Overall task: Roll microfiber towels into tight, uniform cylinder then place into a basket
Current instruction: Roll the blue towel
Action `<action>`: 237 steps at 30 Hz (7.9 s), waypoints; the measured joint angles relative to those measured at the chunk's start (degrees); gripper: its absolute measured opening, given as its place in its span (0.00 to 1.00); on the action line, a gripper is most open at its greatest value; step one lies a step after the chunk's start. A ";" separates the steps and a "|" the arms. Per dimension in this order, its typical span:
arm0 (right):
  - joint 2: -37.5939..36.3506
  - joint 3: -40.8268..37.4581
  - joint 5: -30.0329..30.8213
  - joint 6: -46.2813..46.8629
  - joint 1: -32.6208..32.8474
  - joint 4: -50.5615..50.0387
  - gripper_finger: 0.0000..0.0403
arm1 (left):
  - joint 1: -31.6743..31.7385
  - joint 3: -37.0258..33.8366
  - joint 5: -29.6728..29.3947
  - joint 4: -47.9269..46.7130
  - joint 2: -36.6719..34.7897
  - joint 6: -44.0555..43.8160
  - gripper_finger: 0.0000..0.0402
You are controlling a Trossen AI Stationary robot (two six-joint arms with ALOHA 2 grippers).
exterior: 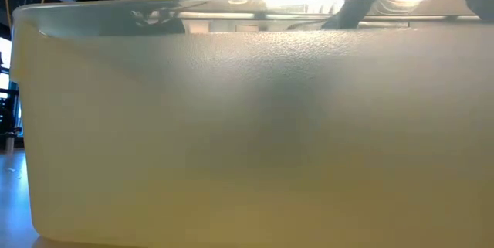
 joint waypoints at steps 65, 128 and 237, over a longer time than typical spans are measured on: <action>-11.18 0.21 47.67 -51.62 22.01 -3.58 0.30 | 19.37 0.13 39.78 10.27 16.43 -40.26 0.01; -7.10 -16.42 43.19 -39.59 11.43 24.12 0.23 | 18.91 1.61 37.78 11.19 16.45 -45.48 0.05; -10.68 -13.21 50.12 -46.61 15.42 18.83 0.33 | 19.06 1.79 30.20 4.56 15.03 -28.73 0.07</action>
